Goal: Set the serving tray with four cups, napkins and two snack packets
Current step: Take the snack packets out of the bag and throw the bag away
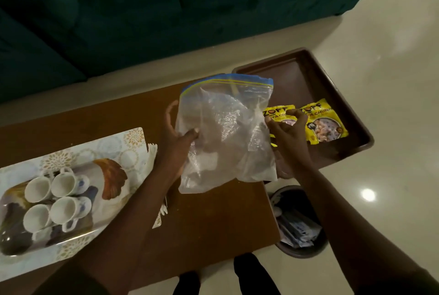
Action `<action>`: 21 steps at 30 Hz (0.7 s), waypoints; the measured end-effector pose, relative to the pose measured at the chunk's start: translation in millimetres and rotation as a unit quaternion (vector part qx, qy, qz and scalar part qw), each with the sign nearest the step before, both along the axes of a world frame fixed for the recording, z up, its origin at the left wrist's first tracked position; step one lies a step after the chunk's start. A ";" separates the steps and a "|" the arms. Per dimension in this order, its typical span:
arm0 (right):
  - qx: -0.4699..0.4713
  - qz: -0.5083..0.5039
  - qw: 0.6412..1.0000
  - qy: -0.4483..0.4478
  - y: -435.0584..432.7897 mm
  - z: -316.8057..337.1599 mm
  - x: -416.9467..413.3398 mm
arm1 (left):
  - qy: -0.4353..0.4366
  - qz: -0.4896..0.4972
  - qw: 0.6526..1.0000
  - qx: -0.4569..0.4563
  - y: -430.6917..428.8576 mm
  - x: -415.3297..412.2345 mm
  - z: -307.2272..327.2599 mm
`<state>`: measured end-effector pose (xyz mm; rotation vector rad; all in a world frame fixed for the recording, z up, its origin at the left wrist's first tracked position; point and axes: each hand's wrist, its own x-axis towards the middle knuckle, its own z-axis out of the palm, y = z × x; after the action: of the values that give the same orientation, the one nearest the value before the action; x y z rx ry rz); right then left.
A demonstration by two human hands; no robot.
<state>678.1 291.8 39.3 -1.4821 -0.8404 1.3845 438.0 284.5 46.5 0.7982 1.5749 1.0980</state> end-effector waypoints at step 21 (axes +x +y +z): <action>0.033 0.206 0.889 -0.407 15.8 3.1 34.6 | 0.316 -0.261 0.911 -0.051 30.5 6.7 19.1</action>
<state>712.7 307.6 42.4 -1.9253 -1.7916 0.9587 444.7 314.9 65.6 1.4980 1.7576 0.3684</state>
